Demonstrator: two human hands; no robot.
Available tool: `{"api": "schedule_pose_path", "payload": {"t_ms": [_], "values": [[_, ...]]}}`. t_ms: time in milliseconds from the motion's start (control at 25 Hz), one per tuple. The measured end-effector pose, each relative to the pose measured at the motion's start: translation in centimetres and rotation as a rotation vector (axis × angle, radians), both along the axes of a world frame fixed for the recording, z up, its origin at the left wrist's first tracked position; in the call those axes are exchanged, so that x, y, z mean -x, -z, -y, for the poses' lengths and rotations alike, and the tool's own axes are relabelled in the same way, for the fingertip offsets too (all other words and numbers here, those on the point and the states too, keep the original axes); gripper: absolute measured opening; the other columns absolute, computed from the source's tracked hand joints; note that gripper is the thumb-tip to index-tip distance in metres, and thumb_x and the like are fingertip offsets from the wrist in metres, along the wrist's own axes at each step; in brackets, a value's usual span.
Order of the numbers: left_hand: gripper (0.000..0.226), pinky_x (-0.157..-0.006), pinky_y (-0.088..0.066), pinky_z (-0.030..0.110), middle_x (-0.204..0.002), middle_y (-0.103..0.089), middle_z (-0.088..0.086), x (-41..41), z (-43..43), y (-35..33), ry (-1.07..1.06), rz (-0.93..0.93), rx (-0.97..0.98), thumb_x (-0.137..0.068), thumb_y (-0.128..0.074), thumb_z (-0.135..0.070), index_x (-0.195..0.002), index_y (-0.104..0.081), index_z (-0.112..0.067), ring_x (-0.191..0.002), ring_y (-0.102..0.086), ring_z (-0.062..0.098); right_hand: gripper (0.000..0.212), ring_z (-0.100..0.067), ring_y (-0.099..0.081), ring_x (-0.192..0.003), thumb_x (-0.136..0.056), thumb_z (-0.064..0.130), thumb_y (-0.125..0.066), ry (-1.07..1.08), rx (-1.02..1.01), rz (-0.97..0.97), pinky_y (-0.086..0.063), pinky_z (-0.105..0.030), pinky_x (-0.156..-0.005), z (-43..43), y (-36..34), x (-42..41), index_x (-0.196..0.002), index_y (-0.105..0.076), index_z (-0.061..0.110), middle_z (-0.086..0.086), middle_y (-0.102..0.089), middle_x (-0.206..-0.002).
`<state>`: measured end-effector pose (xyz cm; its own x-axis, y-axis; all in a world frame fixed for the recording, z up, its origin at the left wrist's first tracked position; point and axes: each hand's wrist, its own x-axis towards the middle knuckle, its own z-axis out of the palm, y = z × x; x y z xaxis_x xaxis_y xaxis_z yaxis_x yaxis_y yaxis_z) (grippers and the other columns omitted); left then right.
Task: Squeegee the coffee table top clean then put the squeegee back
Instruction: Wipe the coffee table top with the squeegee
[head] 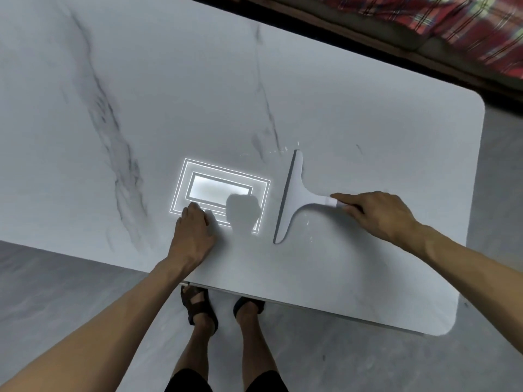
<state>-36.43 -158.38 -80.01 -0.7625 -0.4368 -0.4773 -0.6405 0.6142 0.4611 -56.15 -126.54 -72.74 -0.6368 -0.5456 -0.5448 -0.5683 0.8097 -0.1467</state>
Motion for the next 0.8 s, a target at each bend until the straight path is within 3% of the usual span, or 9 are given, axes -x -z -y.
{"api": "schedule_pose_path", "payload": {"t_ms": [160, 280, 440, 560, 640, 720, 800], "values": [[0.036, -0.065, -0.044, 0.036, -0.073, -0.059, 0.003, 1.8, -0.2, -1.6, -0.068, 0.097, 0.005, -0.098, -0.037, -0.039, -0.082, -0.052, -0.01, -0.072, -0.057, 0.028, 0.038, -0.021, -0.063, -0.087, -0.098, 0.057, -0.022, 0.136, -0.073, -0.056, -0.04, -0.03, -0.063, -3.6, -2.8, 0.6, -0.13, -0.044, 0.059, 0.015, -0.07, -0.096], [0.037, -0.06, -0.042, 0.036, -0.066, -0.06, 0.006, 2.0, 0.4, -2.5, -0.106, 0.052, -0.005, -0.096, -0.044, -0.038, -0.077, -0.054, -0.007, -0.068, -0.058, 0.03, 0.039, -0.021, -0.065, -0.089, -0.099, 0.055, -0.023, 0.084, -0.061, -0.087, -0.04, -0.031, -0.063, -2.9, -4.4, 0.9, -0.132, -0.044, 0.056, 0.013, -0.07, -0.095], [0.036, -0.058, -0.039, 0.033, -0.071, -0.061, 0.007, 1.7, 2.0, -2.5, -0.274, 0.042, 0.021, -0.097, -0.045, -0.035, -0.076, -0.056, -0.007, -0.069, -0.056, 0.029, 0.04, -0.021, -0.066, -0.089, -0.099, 0.052, -0.026, -0.253, 0.084, 0.043, -0.041, -0.03, -0.063, 3.3, -2.9, -2.2, -0.136, -0.041, 0.053, 0.008, -0.067, -0.097], [0.03, -0.062, -0.039, 0.033, -0.082, -0.061, 0.009, 0.5, 4.2, -2.0, -0.364, 0.07, 0.098, -0.096, -0.041, -0.024, -0.085, -0.061, -0.004, -0.071, -0.055, 0.026, 0.036, -0.03, -0.063, -0.064, -0.097, 0.036, -0.047, -0.641, 0.18, 0.21, -0.024, -0.025, -0.048, 10.0, 0.8, -8.4, -0.132, -0.052, 0.043, -0.002, -0.065, -0.082], [0.026, -0.063, -0.039, 0.033, -0.087, -0.06, 0.009, -0.4, 5.8, -1.5, -0.394, 0.106, 0.113, -0.094, -0.041, -0.022, -0.088, -0.06, -0.005, -0.073, -0.055, 0.027, 0.041, -0.029, -0.058, -0.052, -0.088, 0.021, -0.061, -0.826, 0.192, 0.291, -0.009, -0.021, -0.047, 13.8, 2.5, -11.2, -0.126, -0.059, 0.037, -0.004, -0.061, -0.071], [0.021, -0.061, -0.036, 0.032, -0.085, -0.06, 0.008, -1.1, 7.6, -0.8, -0.408, 0.153, 0.087, -0.093, -0.043, -0.023, -0.086, -0.055, -0.008, -0.071, -0.054, 0.026, 0.044, -0.028, -0.059, -0.055, -0.086, 0.016, -0.062, -0.91, 0.213, 0.269, -0.008, -0.022, -0.048, 17.0, 3.6, -12.1, -0.126, -0.06, 0.034, -0.005, -0.062, -0.074], [0.018, -0.057, -0.032, 0.032, -0.082, -0.059, 0.007, -1.5, 8.6, -0.5, -0.407, 0.194, 0.021, -0.094, -0.044, -0.024, -0.089, -0.051, -0.008, -0.067, -0.05, 0.022, 0.046, -0.031, -0.062, -0.072, -0.093, 0.014, -0.052, -0.908, 0.172, 0.251, -0.019, -0.027, -0.052, 19.3, 4.1, -11.0, -0.135, -0.053, 0.032, -0.009, -0.065, -0.089]]}}
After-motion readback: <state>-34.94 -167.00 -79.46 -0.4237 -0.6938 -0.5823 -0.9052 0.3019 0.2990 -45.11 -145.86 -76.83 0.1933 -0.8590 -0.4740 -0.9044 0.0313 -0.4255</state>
